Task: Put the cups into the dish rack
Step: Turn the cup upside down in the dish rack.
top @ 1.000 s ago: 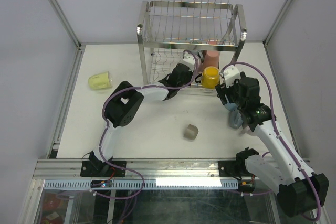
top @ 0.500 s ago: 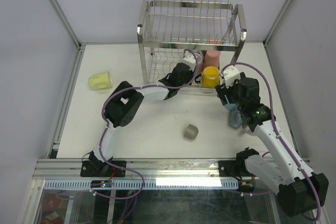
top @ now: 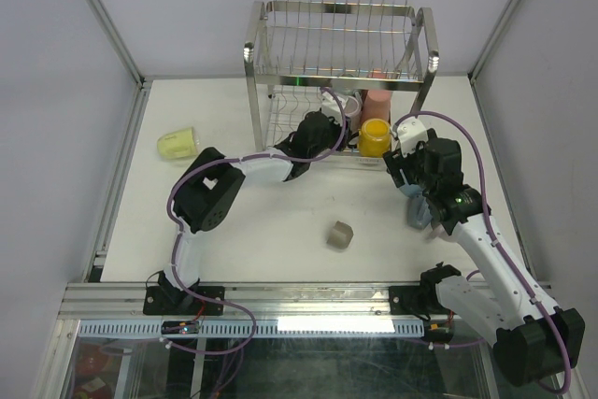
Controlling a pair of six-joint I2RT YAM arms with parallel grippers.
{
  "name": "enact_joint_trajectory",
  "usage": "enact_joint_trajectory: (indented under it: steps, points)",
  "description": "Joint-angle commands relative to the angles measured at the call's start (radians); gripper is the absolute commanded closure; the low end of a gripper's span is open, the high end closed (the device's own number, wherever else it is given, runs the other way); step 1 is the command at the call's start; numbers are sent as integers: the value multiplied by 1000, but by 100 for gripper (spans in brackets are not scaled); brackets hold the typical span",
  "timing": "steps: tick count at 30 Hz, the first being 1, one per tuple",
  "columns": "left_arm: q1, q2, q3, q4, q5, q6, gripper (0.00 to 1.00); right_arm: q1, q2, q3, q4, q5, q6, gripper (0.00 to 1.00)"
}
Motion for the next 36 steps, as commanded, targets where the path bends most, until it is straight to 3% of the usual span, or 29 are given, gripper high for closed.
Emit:
enact_joint_trajectory:
  steps: [1,6,19,36]
  points:
    - [8,-66,4,106,89,-52,61,1,-14,8,55,-7,-2,23]
    - [15,-53,17,129,135,-89,65,0,-15,7,55,-7,-3,23]
    - [46,-24,47,187,261,-183,63,1,-16,6,52,-12,-5,23]
    - [66,-208,-236,401,186,-196,50,15,-7,11,21,-82,-27,23]
